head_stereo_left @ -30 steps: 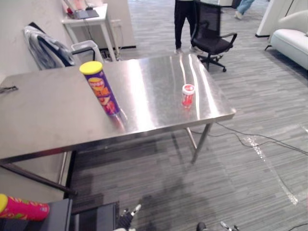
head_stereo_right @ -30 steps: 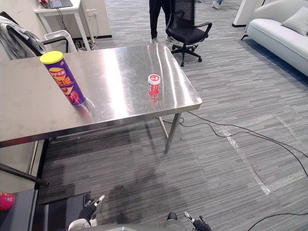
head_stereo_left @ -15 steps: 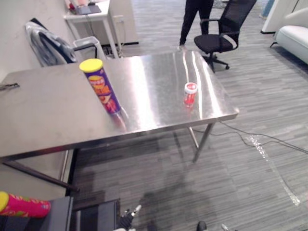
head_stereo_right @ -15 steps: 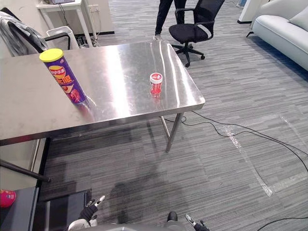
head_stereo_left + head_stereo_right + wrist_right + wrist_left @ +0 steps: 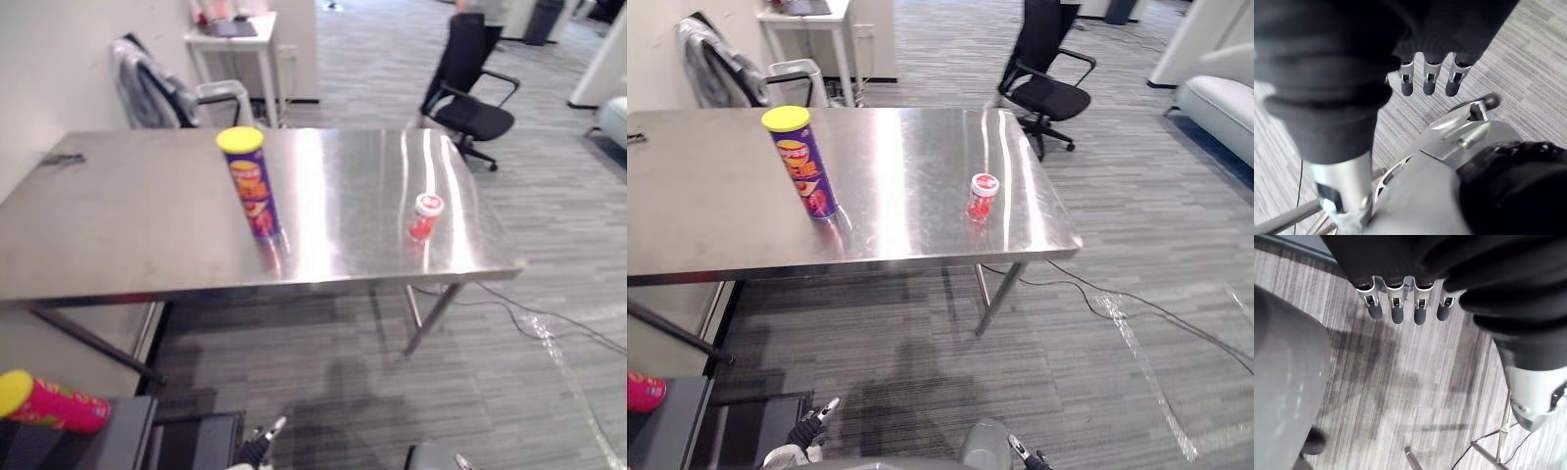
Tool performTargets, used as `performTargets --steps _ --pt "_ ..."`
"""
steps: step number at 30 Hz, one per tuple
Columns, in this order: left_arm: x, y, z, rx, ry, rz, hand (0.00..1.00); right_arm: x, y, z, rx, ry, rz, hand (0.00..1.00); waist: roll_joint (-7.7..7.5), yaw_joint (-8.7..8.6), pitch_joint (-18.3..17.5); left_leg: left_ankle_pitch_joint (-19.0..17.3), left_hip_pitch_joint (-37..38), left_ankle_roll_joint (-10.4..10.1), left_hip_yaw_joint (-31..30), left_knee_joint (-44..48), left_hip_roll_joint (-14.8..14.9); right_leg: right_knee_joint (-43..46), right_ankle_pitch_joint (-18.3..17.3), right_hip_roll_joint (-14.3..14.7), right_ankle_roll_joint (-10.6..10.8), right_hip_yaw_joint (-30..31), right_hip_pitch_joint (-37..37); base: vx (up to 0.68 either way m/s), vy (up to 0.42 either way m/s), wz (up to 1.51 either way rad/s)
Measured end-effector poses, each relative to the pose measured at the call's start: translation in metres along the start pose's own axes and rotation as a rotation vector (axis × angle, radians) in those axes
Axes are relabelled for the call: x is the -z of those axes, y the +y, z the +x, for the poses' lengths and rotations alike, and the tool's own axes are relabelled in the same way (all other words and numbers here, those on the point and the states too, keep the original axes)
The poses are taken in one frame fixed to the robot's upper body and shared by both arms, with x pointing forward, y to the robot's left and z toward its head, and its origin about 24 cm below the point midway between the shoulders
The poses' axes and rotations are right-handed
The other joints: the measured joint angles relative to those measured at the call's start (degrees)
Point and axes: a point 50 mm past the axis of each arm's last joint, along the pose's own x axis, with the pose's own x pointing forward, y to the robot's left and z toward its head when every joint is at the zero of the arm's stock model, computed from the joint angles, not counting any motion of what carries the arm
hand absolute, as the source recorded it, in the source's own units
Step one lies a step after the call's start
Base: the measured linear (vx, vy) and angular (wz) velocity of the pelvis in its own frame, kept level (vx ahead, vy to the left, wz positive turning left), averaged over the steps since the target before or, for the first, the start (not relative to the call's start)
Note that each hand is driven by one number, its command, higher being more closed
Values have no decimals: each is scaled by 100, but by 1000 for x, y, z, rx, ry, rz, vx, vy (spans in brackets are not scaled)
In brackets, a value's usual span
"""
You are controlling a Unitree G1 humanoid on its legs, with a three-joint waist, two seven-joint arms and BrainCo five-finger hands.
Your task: Put the gum and the chips on the shelf.
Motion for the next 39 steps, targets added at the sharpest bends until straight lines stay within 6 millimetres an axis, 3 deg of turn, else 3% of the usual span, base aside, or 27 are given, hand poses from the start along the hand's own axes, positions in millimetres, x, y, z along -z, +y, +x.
performTargets --steps 1,2,3,4,6,8,11,14,16,20,24,27,29,30,31,33,37,39 --pt "-3 0 1 3 -7 29 0 4 -1 -1 1 12 -4 0 -55 3 -17 0 -101 -67 -98 21 -5 -458 133 42 189 203 8 166 -266 91" --pt "-6 3 1 0 -13 43 0 8 1 -1 -4 28 -4 0 -188 -14 -33 -24 -145 -197 -273 25 -68 -678 488 15 301 262 70 175 -312 93" --pt "-7 2 2 2 -13 41 0 8 2 -1 -6 31 -3 0 -207 -18 -23 -38 -139 -249 -377 28 -47 -649 374 12 190 172 115 193 -330 86" --pt "-4 -4 2 24 -3 42 0 2 -2 0 -3 18 -31 0 31 -17 -30 42 -158 -421 -467 19 179 -607 354 165 150 -37 219 157 -233 61" --pt "0 -14 2 60 7 42 0 -6 -8 0 1 2 -54 0 209 -21 -22 222 -180 -630 -462 -106 403 -821 300 324 57 -412 462 171 -205 67" --pt "-1 -15 2 75 7 72 0 -5 -8 0 0 3 -48 0 208 -82 -28 639 -229 -789 -269 -274 531 -1024 275 335 11 -853 751 134 -224 97" --pt "-1 -15 2 72 6 73 0 -7 -8 0 7 -5 -28 0 154 -152 -37 1078 -253 -738 641 -568 603 -1450 401 385 -173 -1240 1113 55 -95 78" --pt "-1 -11 2 61 5 70 0 -16 0 4 -1 -29 -18 0 172 -97 -67 1175 -163 -710 743 -938 638 -1869 628 550 -208 -1207 1177 2 -11 5" --pt "-1 -10 2 58 5 71 0 -17 3 4 -5 -40 2 0 108 -94 -82 1186 -154 -693 886 -978 590 -2135 836 561 -176 -1127 1217 -57 38 -25" --pt "0 0 1 30 8 60 0 -1 7 2 -5 -4 57 0 -90 -32 -179 1181 -144 -683 1142 -999 404 -2672 1177 507 -109 -888 1314 -81 53 -24" --pt "3 2 -1 17 15 26 0 7 -5 -2 39 13 77 0 -81 -30 -225 1211 -2 -616 1194 -1274 409 -2781 1218 556 -79 -869 1381 -109 17 -2" --pt "5 3 -1 9 18 12 0 -5 -21 -4 121 -58 189 0 -50 -33 -270 1258 55 -546 1292 -1387 382 -2800 1223 547 -51 -768 1354 -94 5 -12" --pt "9 2 -2 8 24 2 0 -31 -36 -10 178 -194 268 0 -48 -38 -340 1226 44 -554 1382 -1450 355 -2841 1228 543 -43 -618 1286 -44 18 -21" --pt "13 2 -4 7 29 -7 0 -63 -50 -20 223 -347 302 0 47 -69 -435 1218 37 -535 1438 -1484 345 -2905 1249 540 -12 -518 1244 -10 17 -24" --pt "15 2 -5 7 33 -11 0 -78 -54 -25 241 -414 300 0 22 -118 -429 1206 33 -521 1439 -1486 336 -2917 1251 533 -7 -506 1236 11 23 -18" --pt "20 0 -7 20 45 -12 0 -144 -71 -56 352 -684 167 0 69 -202 -483 1180 34 -535 1471 -1481 313 -2887 1294 522 53 -401 1186 33 29 -11" --pt "21 -2 -7 32 48 24 0 -224 -76 -116 509 -1060 76 0 108 -194 -581 1178 32 -535 1569 -1473 325 -2874 1348 582 -1 -285 1090 81 23 -13" --pt "21 -7 -7 51 48 38 0 -248 -71 -141 577 -1199 58 0 110 -211 -591 1175 23 -537 1572 -1488 349 -2848 1350 617 -5 -276 1062 107 12 -4"
